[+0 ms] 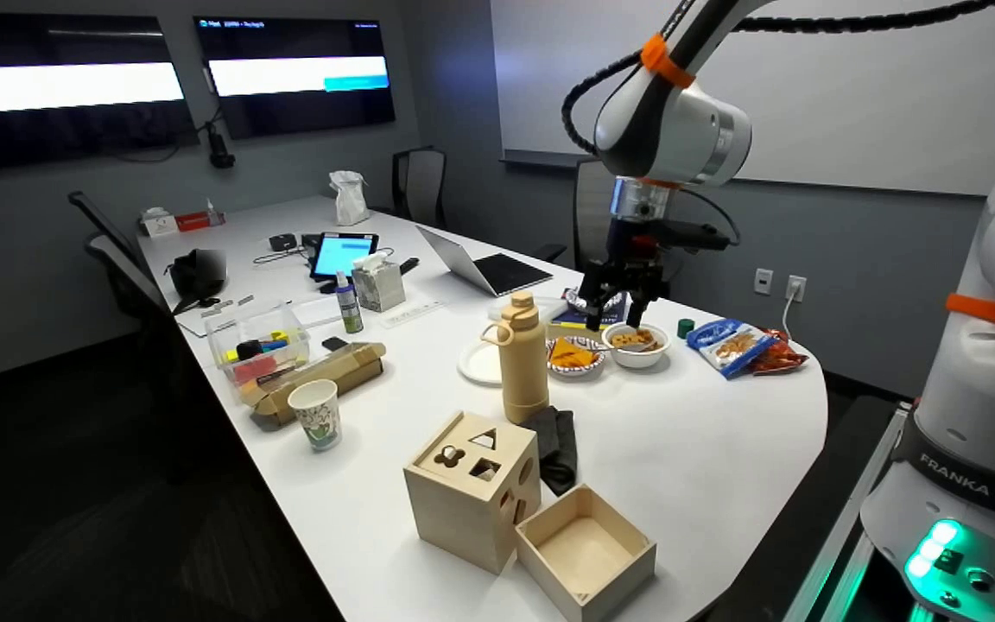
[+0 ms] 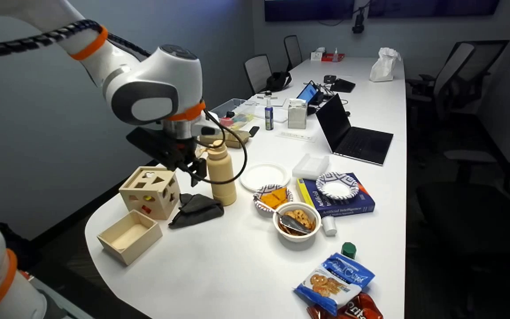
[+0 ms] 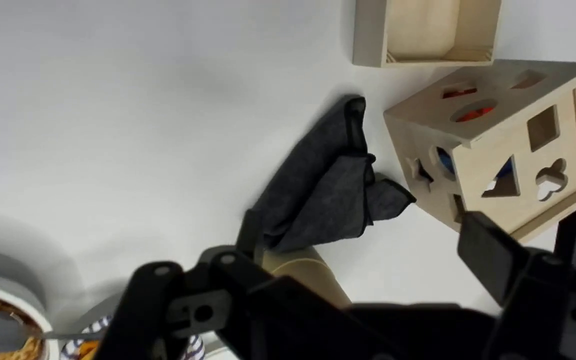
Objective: Pick up the towel and clean the other end of the table
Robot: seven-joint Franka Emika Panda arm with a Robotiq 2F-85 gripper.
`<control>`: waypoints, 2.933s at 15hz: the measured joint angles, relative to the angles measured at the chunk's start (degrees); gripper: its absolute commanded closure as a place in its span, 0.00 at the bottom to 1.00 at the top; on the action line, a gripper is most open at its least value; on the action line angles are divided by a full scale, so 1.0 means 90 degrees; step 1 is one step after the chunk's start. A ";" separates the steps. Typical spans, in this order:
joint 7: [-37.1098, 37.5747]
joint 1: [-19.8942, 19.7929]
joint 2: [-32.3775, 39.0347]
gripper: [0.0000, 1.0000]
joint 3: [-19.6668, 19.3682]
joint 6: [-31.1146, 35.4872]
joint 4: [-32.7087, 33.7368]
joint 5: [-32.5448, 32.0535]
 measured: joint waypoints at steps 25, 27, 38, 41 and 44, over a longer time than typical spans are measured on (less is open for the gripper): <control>-0.1235 0.0269 0.5494 0.42 0.0652 0.1129 0.3350 0.4314; -0.1201 0.0269 0.5599 0.58 0.0667 0.1266 0.3413 0.4435; -0.1113 0.0264 0.5547 0.98 0.0670 0.1546 0.3328 0.4865; -0.0938 0.0269 0.5297 0.98 0.0543 0.1935 0.2824 0.4975; -0.0416 0.0299 0.4922 0.98 0.0245 0.2433 0.2045 0.4982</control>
